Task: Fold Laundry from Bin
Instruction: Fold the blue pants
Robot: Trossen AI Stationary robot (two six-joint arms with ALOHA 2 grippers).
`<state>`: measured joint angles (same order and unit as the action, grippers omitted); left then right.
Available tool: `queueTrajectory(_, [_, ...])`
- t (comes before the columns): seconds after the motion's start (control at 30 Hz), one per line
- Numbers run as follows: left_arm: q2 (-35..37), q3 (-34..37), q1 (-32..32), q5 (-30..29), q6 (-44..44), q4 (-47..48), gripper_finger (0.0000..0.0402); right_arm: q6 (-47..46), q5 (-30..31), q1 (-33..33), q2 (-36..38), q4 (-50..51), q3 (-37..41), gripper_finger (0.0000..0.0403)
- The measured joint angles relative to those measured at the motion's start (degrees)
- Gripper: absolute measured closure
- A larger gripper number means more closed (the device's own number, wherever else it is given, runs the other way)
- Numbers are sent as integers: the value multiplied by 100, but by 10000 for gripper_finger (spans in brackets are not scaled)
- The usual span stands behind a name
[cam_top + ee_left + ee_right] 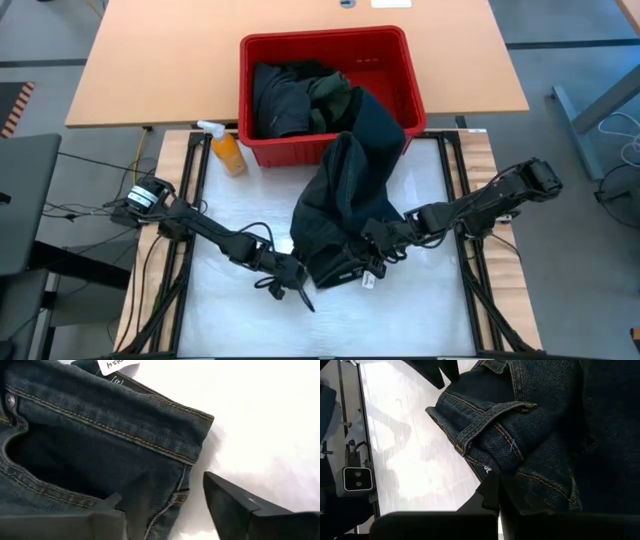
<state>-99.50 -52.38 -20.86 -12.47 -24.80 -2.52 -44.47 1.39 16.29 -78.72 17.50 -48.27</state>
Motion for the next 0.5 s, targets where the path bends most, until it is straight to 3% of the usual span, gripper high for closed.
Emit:
queueTrajectory(0.17, [-204, -2, 254, 156, -94, -18, 186, -106, 1, 0, -1, -7, -6, 385])
queueTrajectory(0.3, [-502, -55, 323, 582, -44, 17, 186, -177, 3, 0, -2, -13, -7, 384])
queueTrajectory(0.4, [-553, -90, 249, 614, -13, -3, 209, -223, 4, 0, -2, -17, -9, 377])
queueTrajectory(0.5, [-545, -90, 242, 551, 38, 10, 265, -221, 0, 0, -1, -52, -9, 365])
